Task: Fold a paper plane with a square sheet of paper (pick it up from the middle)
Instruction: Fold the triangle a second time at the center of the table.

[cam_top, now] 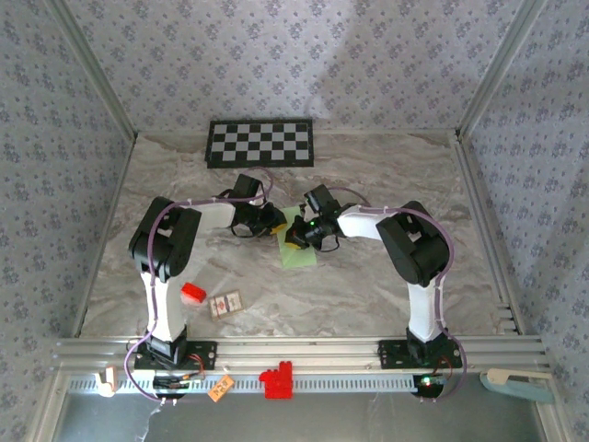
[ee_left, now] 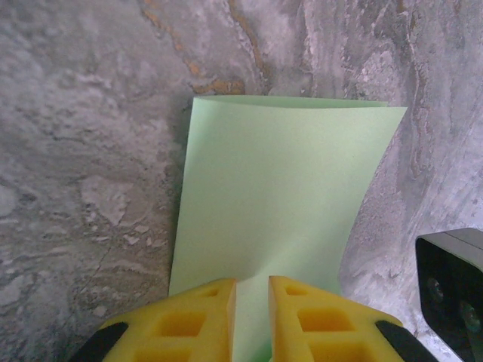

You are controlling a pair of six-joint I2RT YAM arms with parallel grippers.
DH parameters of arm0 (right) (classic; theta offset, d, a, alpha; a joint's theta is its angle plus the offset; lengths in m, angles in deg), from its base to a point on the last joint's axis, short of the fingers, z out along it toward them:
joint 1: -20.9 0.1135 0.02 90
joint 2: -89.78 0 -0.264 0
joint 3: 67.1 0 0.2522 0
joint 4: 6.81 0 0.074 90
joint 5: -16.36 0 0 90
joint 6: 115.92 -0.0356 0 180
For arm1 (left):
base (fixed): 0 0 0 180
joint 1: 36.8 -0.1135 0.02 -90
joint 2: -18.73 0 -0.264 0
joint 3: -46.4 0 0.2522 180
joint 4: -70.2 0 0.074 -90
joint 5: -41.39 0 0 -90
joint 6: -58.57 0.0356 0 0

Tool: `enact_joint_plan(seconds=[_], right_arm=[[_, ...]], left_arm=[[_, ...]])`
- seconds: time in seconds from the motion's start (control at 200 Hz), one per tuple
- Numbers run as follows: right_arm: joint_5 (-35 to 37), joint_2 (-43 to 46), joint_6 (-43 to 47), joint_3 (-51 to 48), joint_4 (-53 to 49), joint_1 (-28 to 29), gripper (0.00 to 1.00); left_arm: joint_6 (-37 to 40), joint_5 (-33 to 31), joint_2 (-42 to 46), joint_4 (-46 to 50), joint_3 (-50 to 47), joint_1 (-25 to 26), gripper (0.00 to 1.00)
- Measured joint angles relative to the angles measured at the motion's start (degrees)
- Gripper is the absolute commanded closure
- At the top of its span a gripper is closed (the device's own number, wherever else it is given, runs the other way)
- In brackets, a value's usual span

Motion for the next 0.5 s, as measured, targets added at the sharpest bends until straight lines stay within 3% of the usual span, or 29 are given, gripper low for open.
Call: enact_joint_plan(seconds=[0.5], right_arm=[[0.44, -0.63, -0.44, 0.00, 0.42, -0.04, 0.96]], left_arm=[[0.02, 0.00, -0.02, 0.00, 0.00, 0.00, 0.80]])
